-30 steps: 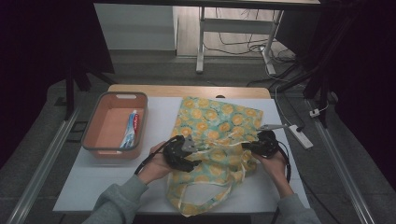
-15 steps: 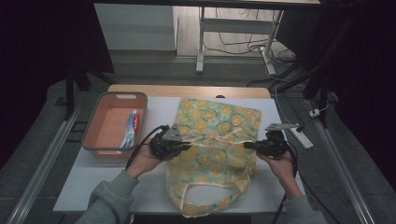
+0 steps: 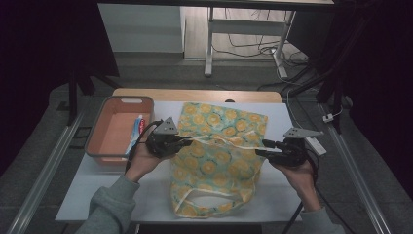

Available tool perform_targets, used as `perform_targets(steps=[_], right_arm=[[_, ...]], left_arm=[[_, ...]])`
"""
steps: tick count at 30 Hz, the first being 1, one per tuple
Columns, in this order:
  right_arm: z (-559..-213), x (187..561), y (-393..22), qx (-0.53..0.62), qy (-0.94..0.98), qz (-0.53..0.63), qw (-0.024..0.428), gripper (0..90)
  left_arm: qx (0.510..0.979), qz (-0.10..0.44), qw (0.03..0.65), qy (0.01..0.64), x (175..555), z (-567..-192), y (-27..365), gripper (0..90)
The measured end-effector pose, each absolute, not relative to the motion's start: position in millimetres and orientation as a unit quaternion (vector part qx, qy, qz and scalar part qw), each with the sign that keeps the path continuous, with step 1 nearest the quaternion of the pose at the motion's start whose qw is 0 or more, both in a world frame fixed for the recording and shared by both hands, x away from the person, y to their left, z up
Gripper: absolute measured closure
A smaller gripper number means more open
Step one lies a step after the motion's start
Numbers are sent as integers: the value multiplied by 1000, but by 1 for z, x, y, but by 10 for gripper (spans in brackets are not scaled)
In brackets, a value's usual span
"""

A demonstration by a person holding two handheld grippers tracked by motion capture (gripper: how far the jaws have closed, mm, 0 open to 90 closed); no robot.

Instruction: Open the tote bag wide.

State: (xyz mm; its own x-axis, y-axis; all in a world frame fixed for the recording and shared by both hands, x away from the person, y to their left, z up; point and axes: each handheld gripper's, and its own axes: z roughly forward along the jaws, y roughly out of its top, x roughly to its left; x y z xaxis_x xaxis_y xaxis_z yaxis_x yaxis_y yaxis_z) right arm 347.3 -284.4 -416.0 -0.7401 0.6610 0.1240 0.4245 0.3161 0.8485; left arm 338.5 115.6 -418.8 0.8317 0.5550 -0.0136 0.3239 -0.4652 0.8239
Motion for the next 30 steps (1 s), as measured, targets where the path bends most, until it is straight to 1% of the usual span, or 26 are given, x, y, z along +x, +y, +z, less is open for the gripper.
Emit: perform_targets(steps=[1, 2, 3, 4, 6, 9, 12, 13, 14, 15, 16, 19, 21, 22, 27, 28, 29, 30], right_arm=[[-406, 340, -280, 327, 805, 474, 140, 443], [-387, 325, -269, 300, 810, 479, 155, 376], [-387, 325, -269, 300, 810, 479, 155, 376], [-379, 317, -262, 286, 812, 480, 166, 364], [-367, 304, -248, 260, 818, 484, 168, 339], [-354, 288, -231, 234, 825, 479, 187, 315], [-349, 281, -223, 218, 829, 484, 174, 315], [-352, 280, -218, 214, 834, 478, 173, 315], [-362, 282, -203, 202, 848, 461, 164, 309], [-362, 282, -203, 202, 848, 461, 164, 309], [-369, 285, -194, 198, 855, 450, 165, 301], [-390, 301, -172, 199, 870, 424, 153, 291], [-402, 317, -160, 205, 878, 400, 164, 272], [-409, 325, -156, 209, 882, 386, 170, 266], [-437, 357, -151, 230, 899, 335, 166, 256], [-441, 360, -152, 233, 902, 329, 157, 271], [-450, 365, -153, 232, 910, 314, 140, 328], [-454, 367, -154, 233, 913, 308, 136, 364]], left_arm=[[846, 125, 448, 262, 340, -420, 116, 884], [845, 123, 447, 264, 342, -421, 115, 884], [845, 122, 446, 268, 343, -422, 115, 884], [845, 119, 446, 271, 345, -423, 115, 884], [845, 113, 444, 276, 347, -425, 114, 884], [847, 111, 439, 280, 348, -428, 113, 884], [847, 108, 439, 279, 348, -429, 112, 884], [847, 107, 440, 279, 348, -429, 111, 884], [847, 105, 440, 280, 349, -429, 111, 884], [847, 102, 441, 280, 349, -429, 110, 884], [847, 101, 440, 280, 349, -430, 109, 884], [848, 99, 440, 280, 348, -430, 107, 884], [847, 100, 442, 279, 347, -430, 106, 884], [847, 100, 443, 278, 347, -430, 106, 884], [846, 101, 446, 274, 347, -429, 107, 884], [846, 101, 447, 274, 347, -429, 108, 884], [845, 101, 448, 273, 347, -429, 108, 883], [845, 101, 449, 272, 347, -429, 108, 884]])
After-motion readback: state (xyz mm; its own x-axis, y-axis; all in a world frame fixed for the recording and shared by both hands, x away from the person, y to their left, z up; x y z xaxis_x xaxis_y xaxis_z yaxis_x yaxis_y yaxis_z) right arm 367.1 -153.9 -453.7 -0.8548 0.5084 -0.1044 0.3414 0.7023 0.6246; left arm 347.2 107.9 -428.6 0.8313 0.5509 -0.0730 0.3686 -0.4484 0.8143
